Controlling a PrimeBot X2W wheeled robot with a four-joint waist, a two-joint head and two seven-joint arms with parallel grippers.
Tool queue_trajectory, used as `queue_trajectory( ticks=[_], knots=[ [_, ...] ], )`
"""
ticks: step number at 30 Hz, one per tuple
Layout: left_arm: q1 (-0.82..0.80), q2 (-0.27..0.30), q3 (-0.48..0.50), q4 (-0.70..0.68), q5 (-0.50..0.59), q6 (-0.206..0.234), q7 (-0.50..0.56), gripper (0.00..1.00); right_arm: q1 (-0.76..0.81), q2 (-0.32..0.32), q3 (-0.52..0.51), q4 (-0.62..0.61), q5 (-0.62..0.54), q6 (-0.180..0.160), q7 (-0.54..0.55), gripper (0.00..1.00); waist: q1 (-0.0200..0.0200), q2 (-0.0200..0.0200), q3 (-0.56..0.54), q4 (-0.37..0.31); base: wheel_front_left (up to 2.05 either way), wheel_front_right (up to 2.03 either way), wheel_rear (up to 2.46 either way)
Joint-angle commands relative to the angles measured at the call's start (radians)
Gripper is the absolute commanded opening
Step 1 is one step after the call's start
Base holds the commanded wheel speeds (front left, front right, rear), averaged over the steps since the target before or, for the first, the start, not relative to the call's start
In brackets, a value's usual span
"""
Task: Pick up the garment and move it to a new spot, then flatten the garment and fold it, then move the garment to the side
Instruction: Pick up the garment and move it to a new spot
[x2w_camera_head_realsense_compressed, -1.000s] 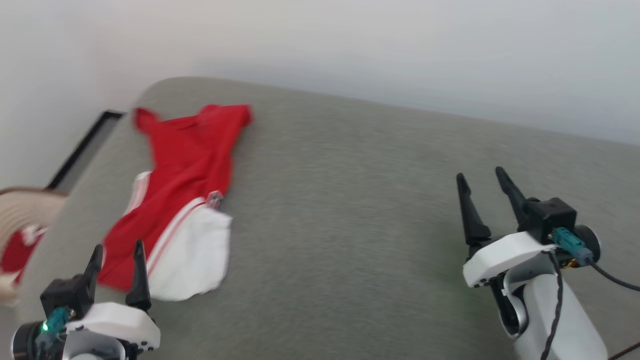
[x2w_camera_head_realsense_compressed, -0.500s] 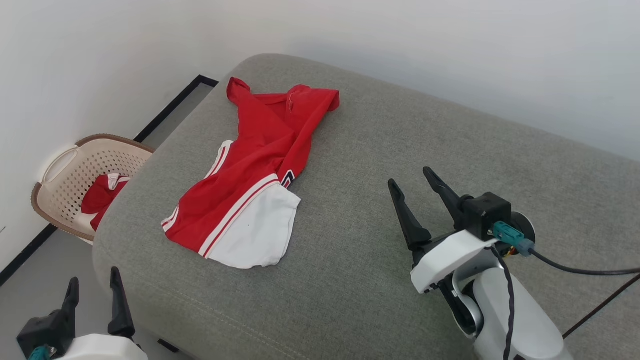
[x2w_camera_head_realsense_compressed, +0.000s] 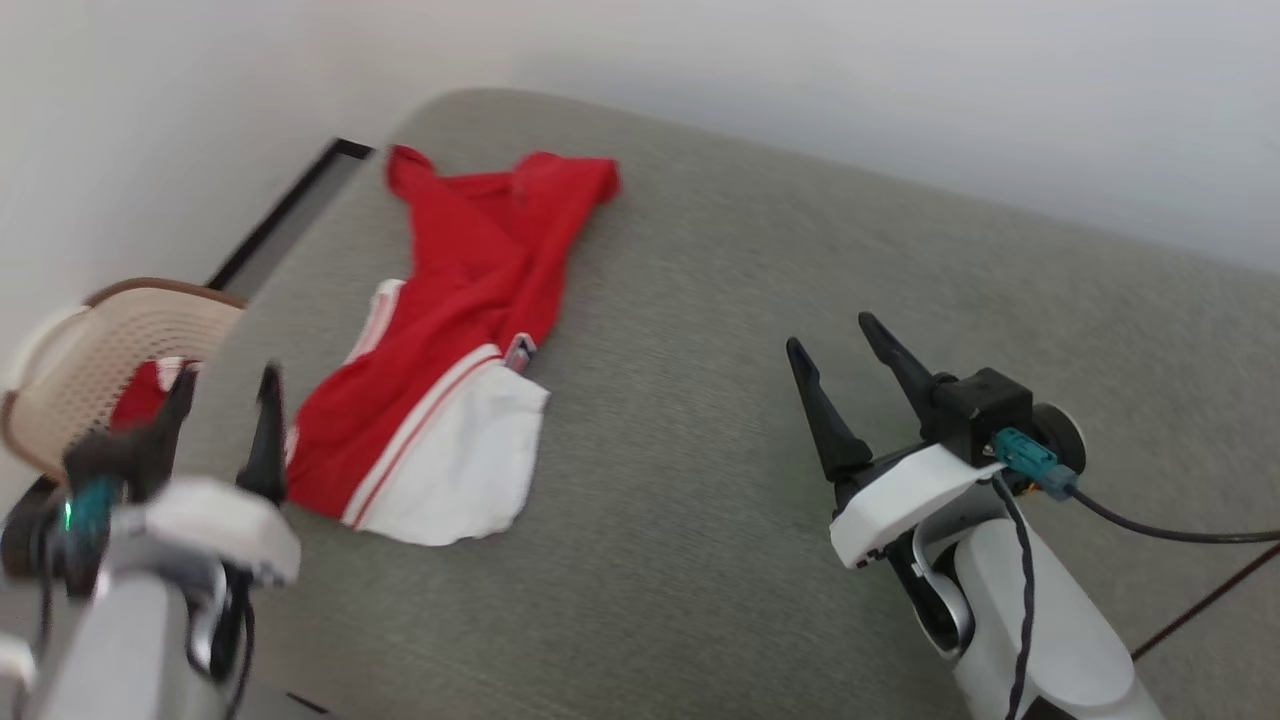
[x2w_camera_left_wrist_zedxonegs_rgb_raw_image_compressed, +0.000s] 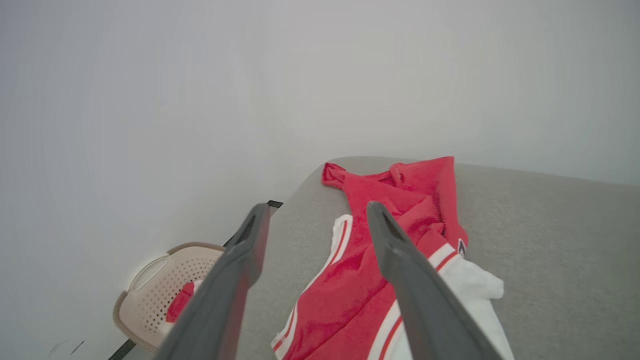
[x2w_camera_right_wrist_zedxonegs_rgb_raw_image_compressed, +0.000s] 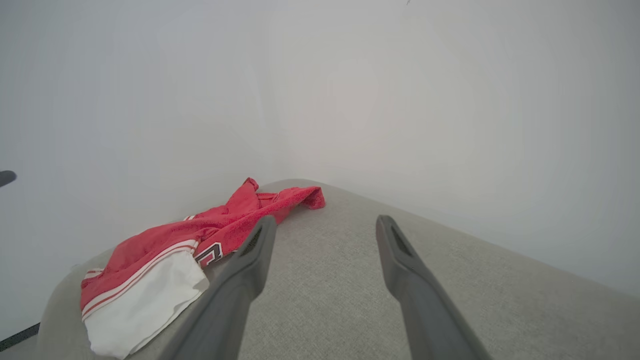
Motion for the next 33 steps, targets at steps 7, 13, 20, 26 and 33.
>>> queue_trajectory(
  ticks=[7, 13, 20, 26, 33],
  knots=[
    [-0.295, 0.211, -0.291, 0.198, -0.283, -0.003, 0.197, 1.0, -0.058, -0.001, 0.006, 0.005, -0.039, 0.0, -0.005, 1.0, 0.0, 0.0, 0.176, -0.191, 0.0, 0.0, 0.0],
    [-0.411, 0.357, -0.504, 0.274, -0.563, -0.003, 0.44, 1.0, -0.102, -0.002, 0.03, 0.001, -0.047, 0.0, -0.005, 1.0, 0.0, 0.0, 0.26, -0.293, 0.0, 0.0, 0.0],
    [-0.463, 0.457, -0.645, 0.346, -0.783, -0.002, 0.577, 1.0, -0.141, -0.002, 0.044, -0.018, -0.063, 0.0, -0.005, 1.0, 0.0, 0.0, 0.352, -0.379, 0.0, 0.0, 0.0],
    [-0.47, 0.436, -0.736, 0.403, -0.882, -0.002, 0.626, 0.34, -0.151, -0.002, 0.041, -0.039, -0.062, 0.0, -0.005, 1.0, 0.0, 0.0, 0.375, -0.396, 0.0, 0.0, 0.0],
    [-0.529, 0.475, -0.791, 0.374, -0.883, -0.002, 0.492, 0.0, -0.132, -0.003, 0.053, -0.042, -0.031, 0.0, -0.005, 1.0, 0.0, 0.0, 0.319, -0.392, 0.0, 0.0, 0.0]
  ],
)
